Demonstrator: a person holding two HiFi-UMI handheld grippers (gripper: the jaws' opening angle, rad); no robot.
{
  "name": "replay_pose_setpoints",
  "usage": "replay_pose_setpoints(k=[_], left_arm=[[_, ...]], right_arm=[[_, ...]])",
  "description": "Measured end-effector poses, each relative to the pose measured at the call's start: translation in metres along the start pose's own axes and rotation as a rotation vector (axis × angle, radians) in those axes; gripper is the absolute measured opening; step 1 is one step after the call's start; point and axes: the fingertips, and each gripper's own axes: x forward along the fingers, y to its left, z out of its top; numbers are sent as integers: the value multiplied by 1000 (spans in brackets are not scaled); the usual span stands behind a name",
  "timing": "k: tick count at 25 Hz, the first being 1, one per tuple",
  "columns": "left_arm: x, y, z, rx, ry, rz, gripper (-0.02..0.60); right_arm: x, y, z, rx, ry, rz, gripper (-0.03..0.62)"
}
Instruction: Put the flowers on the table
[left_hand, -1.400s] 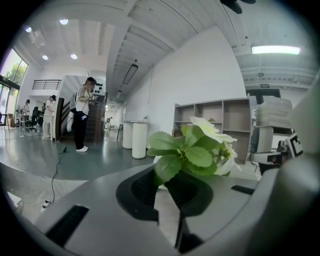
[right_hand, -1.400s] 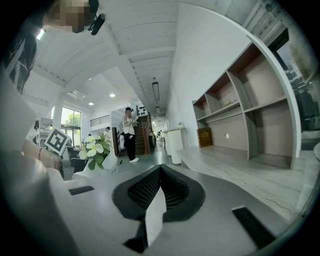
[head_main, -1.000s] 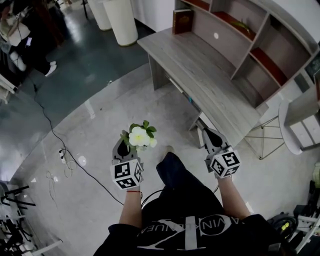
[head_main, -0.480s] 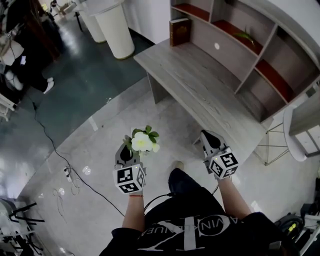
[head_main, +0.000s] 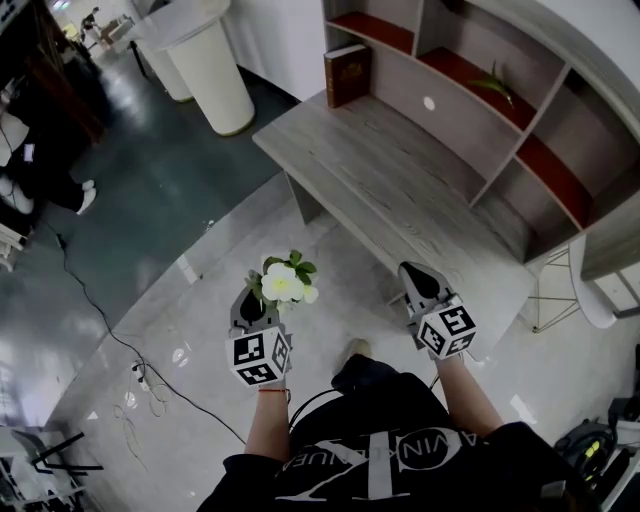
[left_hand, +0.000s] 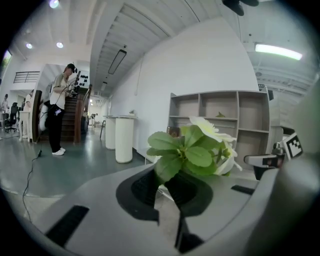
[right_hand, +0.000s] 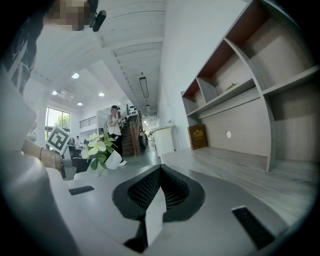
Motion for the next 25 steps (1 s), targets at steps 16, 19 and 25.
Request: replay_pose_setpoints(k=[16,19,25], left_arm=[[117,-44,38,23,-9,-156,38],[129,-53,37,46,7,-184,38],[170,-61,33,46,44,-244,38]], right_arm=[[36,-51,19,10,-13,-51,9],[38,-58,20,19,-15,-68,9],[50,-73,22,31,-21,-115,9]])
